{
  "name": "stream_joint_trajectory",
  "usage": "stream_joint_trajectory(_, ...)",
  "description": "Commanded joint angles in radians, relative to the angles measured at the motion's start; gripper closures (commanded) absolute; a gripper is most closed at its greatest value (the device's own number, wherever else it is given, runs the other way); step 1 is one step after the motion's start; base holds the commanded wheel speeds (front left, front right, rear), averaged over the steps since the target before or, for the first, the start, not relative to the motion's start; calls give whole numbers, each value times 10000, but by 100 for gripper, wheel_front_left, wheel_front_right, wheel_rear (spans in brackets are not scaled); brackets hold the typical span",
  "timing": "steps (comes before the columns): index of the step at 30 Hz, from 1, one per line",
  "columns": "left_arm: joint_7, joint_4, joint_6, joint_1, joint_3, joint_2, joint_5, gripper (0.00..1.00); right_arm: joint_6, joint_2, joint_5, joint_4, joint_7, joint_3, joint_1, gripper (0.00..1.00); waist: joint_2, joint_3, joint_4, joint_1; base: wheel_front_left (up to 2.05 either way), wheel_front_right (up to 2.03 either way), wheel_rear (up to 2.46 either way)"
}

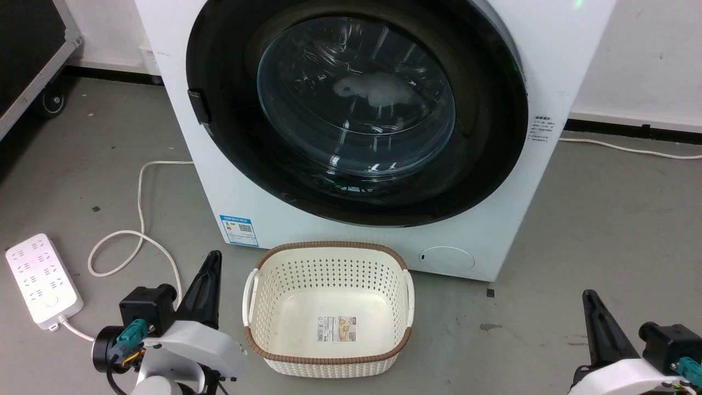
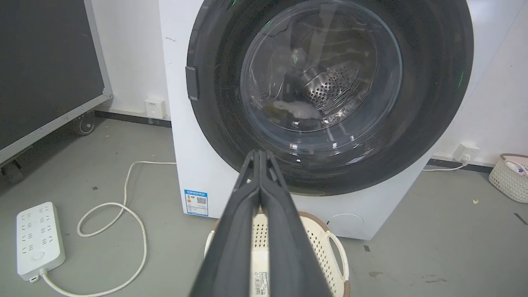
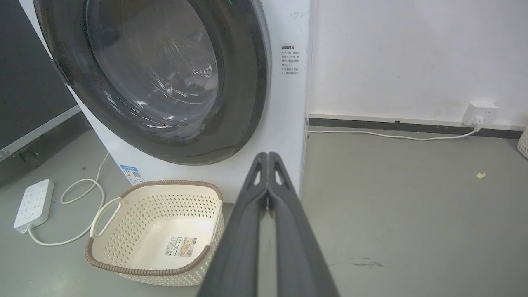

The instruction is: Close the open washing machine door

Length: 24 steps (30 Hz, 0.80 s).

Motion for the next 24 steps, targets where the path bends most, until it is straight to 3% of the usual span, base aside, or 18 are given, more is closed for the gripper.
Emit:
stream_joint_trajectory(1,27,-71,-44,105,85,-53,135,100,1,-2,-70,-79,17,38,-17,100,0,1,0,0,0,0,0)
stream_joint_trajectory(24,369,-421,-161,383,569,-513,1038,100,2,-7,-283,-365,284,308,-61,100,0,18,-7,0,0,0,0)
